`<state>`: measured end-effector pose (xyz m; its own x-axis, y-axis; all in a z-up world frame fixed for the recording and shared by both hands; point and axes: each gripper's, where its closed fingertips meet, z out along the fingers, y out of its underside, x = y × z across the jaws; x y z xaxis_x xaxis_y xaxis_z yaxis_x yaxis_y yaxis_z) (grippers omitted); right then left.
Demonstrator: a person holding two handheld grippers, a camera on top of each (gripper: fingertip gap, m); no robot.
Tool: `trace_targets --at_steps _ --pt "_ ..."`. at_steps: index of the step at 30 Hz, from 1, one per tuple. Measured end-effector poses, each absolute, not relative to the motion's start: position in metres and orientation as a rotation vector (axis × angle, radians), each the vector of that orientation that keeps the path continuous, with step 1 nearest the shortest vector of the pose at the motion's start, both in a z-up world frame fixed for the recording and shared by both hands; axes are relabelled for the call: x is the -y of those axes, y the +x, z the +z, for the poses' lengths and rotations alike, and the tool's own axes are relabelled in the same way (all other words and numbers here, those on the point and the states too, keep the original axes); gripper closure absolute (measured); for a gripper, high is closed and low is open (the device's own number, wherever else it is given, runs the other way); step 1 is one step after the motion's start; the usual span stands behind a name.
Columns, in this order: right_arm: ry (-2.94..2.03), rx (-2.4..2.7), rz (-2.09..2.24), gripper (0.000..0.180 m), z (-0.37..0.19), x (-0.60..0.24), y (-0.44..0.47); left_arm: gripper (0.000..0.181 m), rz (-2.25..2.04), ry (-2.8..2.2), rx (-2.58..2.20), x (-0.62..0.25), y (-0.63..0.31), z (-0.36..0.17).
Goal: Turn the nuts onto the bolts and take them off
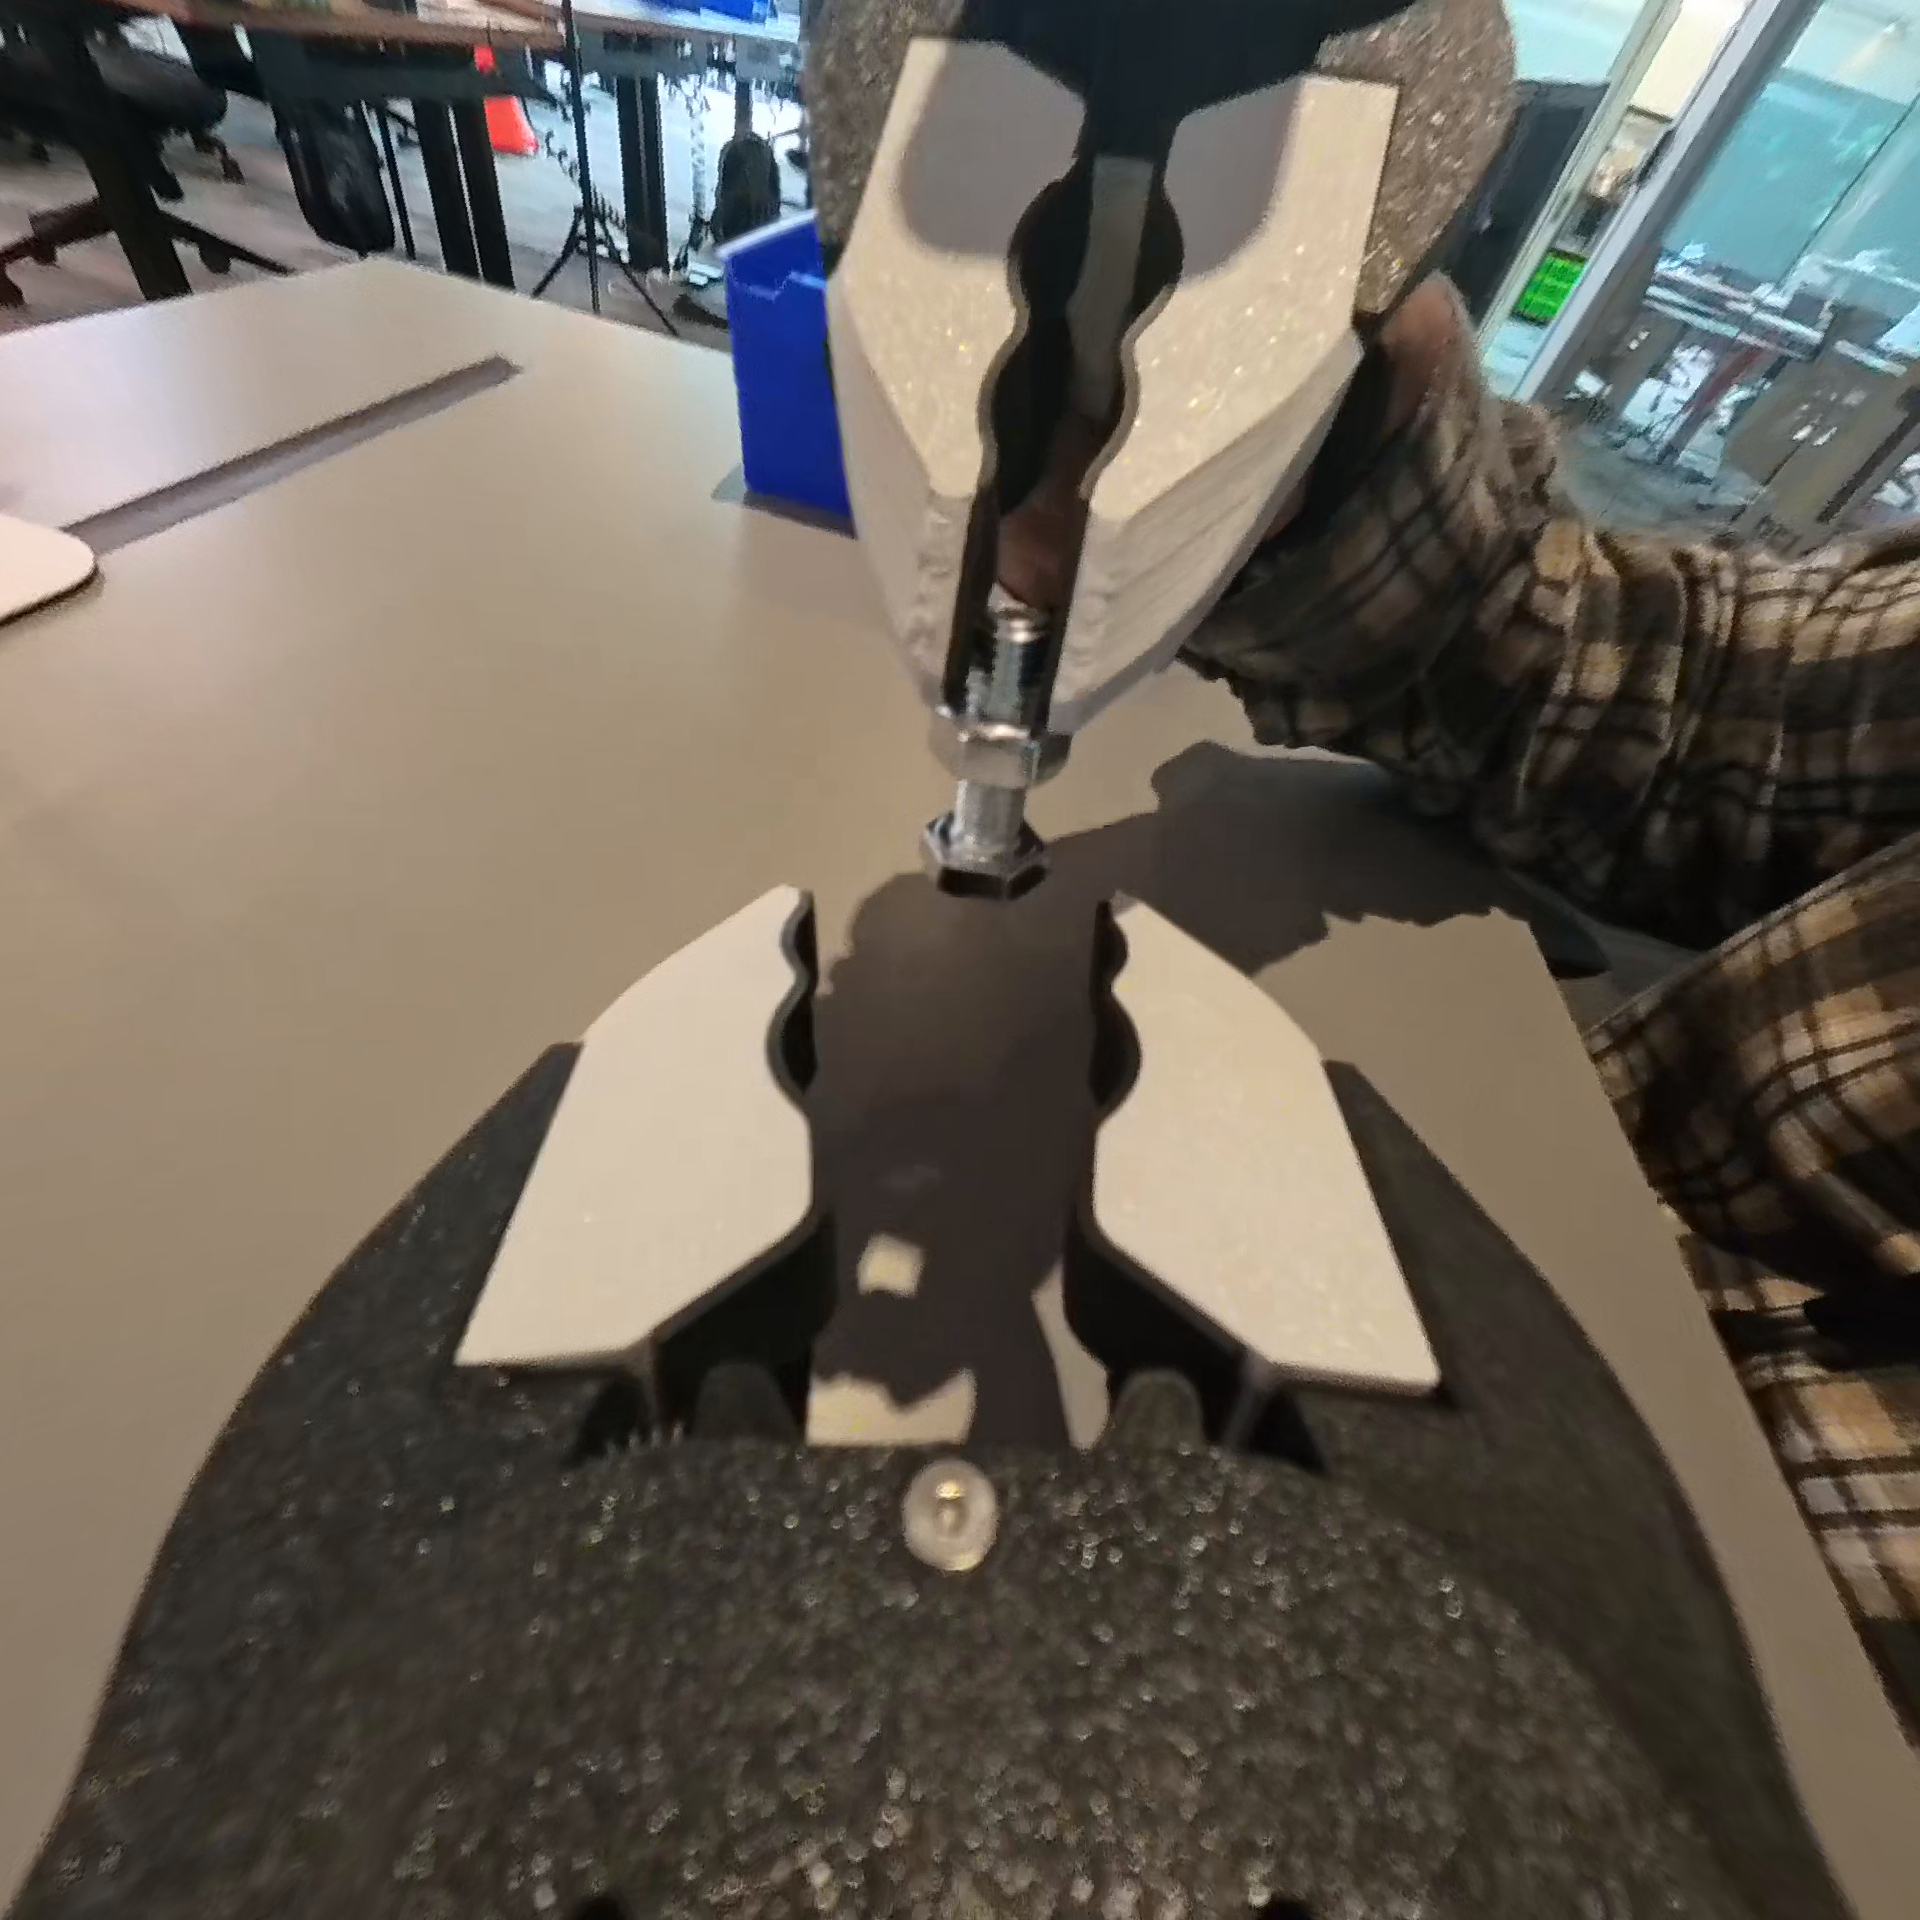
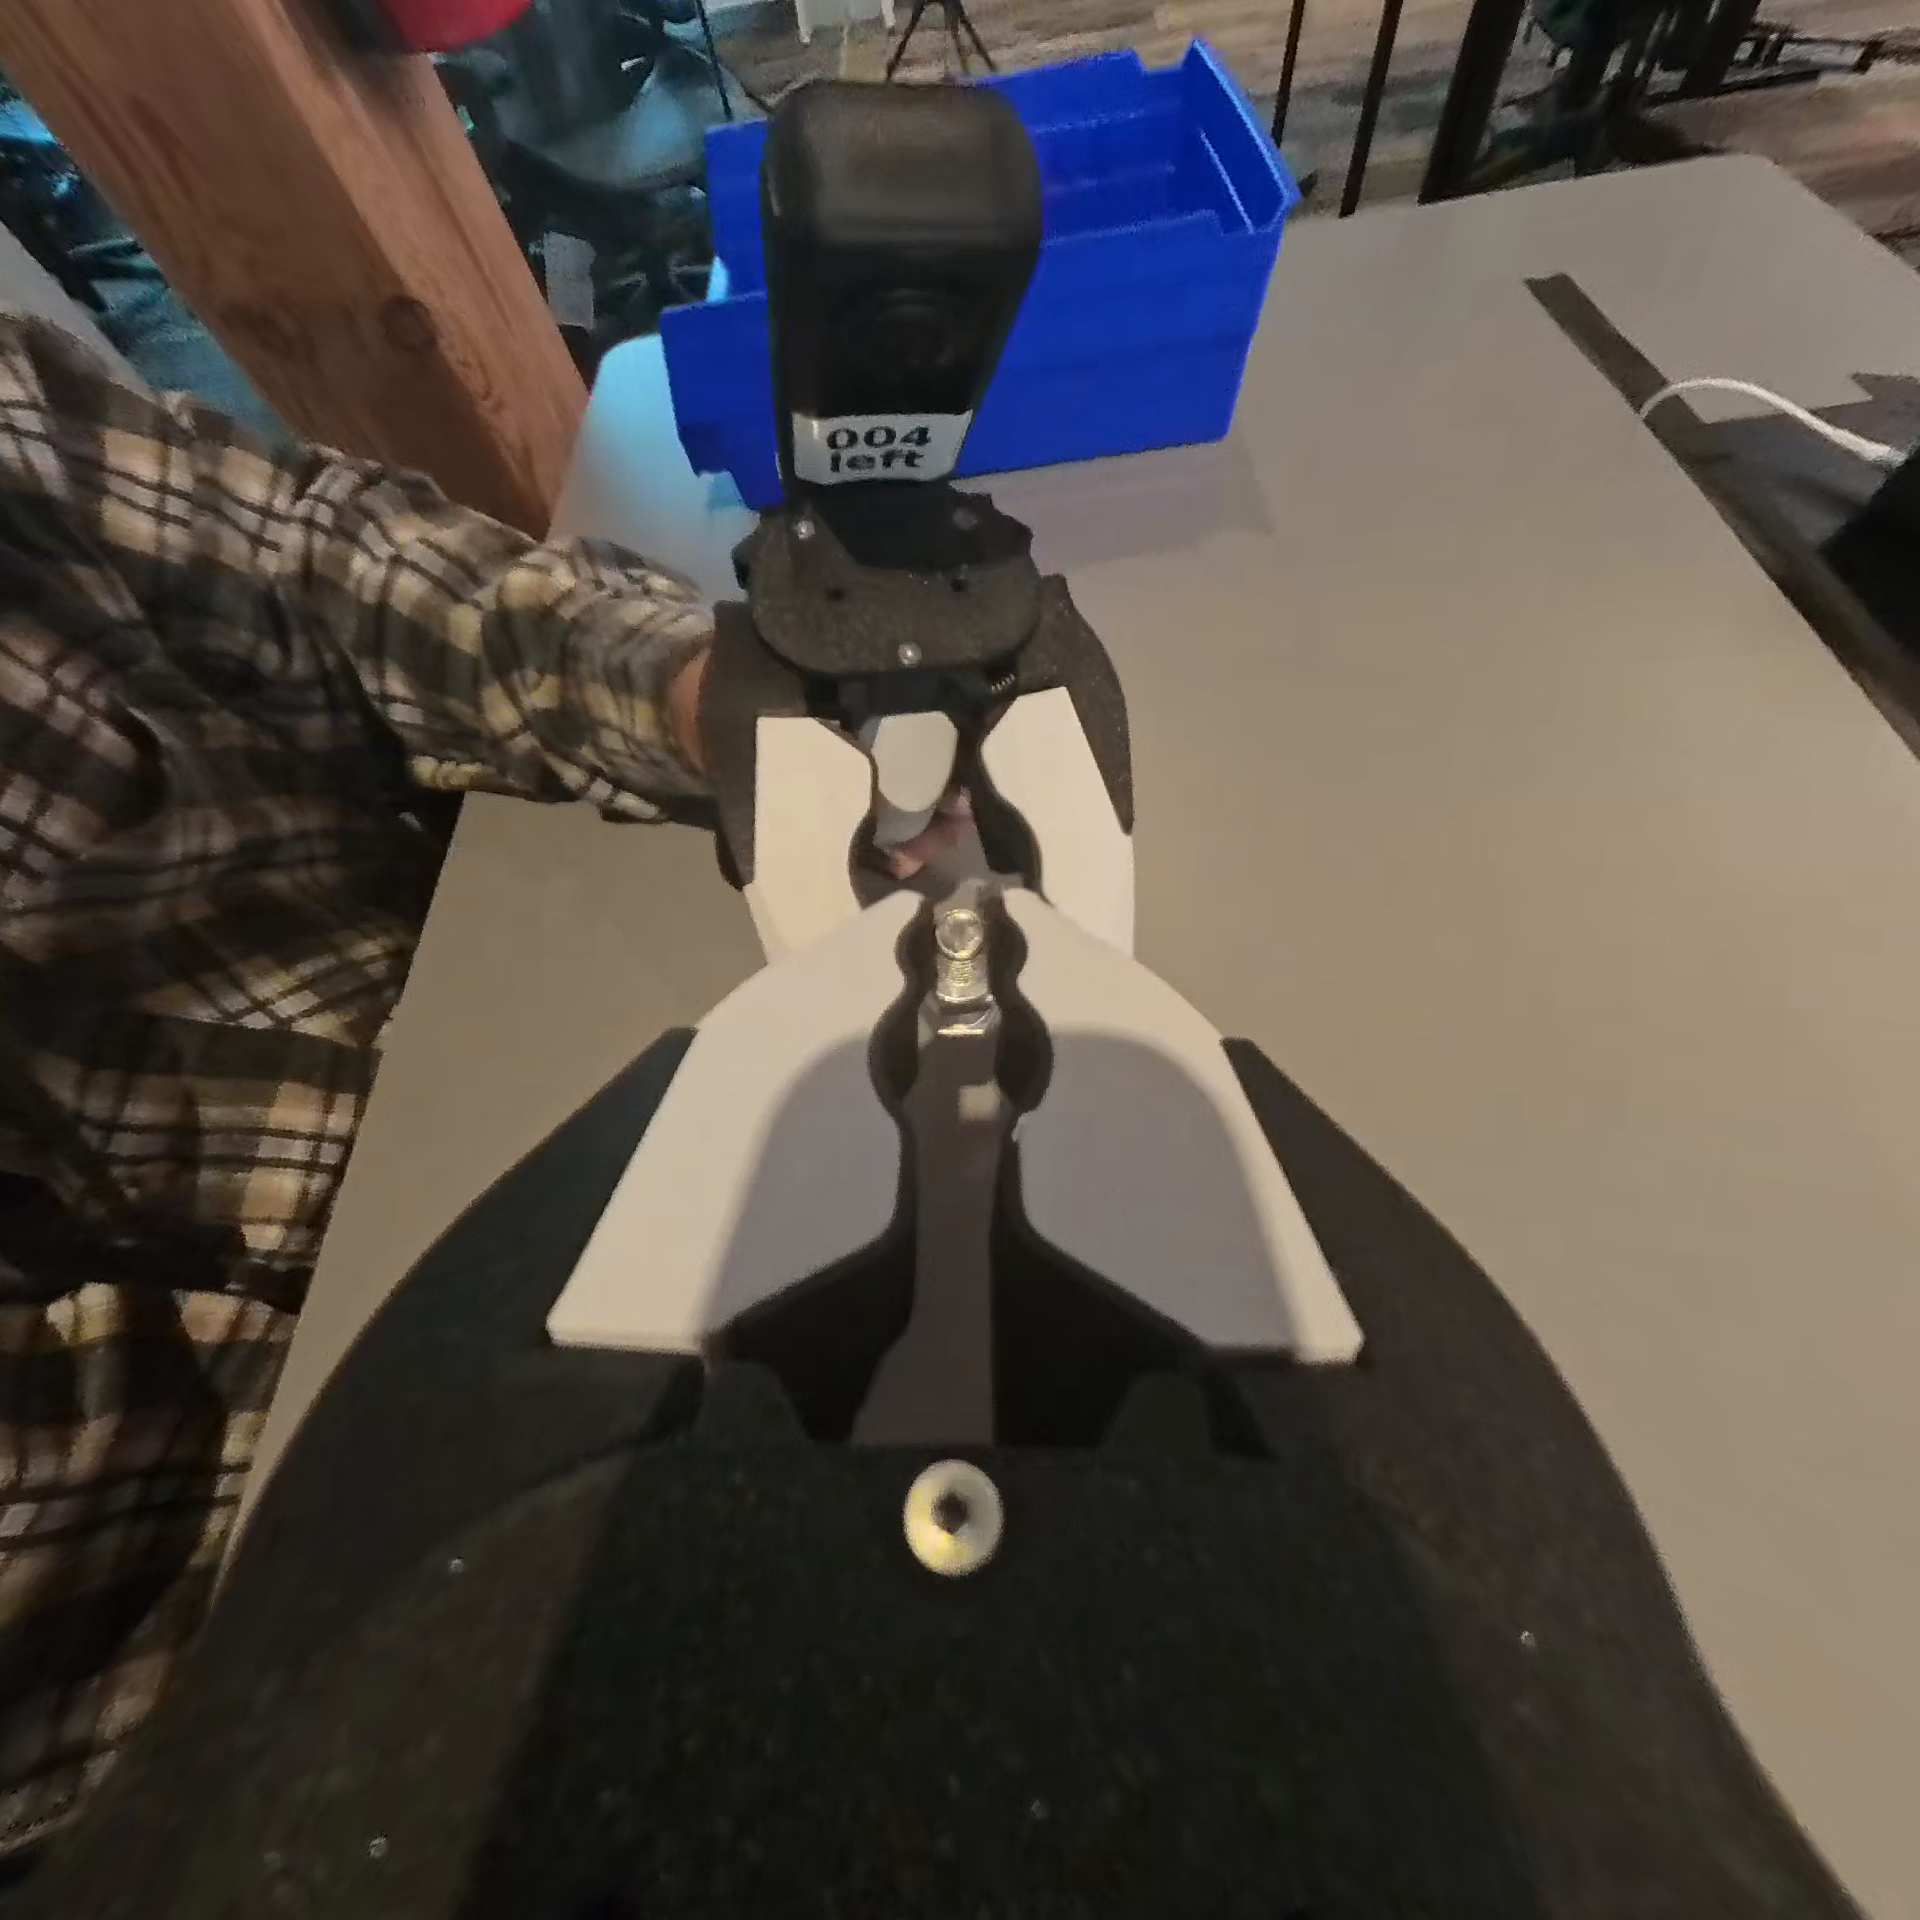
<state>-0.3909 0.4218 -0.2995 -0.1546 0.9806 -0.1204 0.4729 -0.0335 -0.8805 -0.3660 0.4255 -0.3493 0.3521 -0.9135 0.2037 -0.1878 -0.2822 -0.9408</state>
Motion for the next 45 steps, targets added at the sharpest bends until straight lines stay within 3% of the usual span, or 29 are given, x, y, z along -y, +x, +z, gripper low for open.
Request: trace_targets --at_steps 22,38,45 --pt "-1.482 1.723 1.206 0.171 -0.292 -0.410 -0.403 0.164 -1.051 -1.604 -0.972 -0.416 -0.361 -0.329" --pt "-1.440 1.723 1.203 0.171 -0.291 -0.410 -0.405 0.165 -0.979 -1.606 -0.970 -0.419 -0.363 -0.328" --pt "-1.309 1.339 1.297 0.113 -0.254 -0.438 -0.406 0.166 -1.072 -1.591 -0.798 -0.429 -0.377 -0.316"
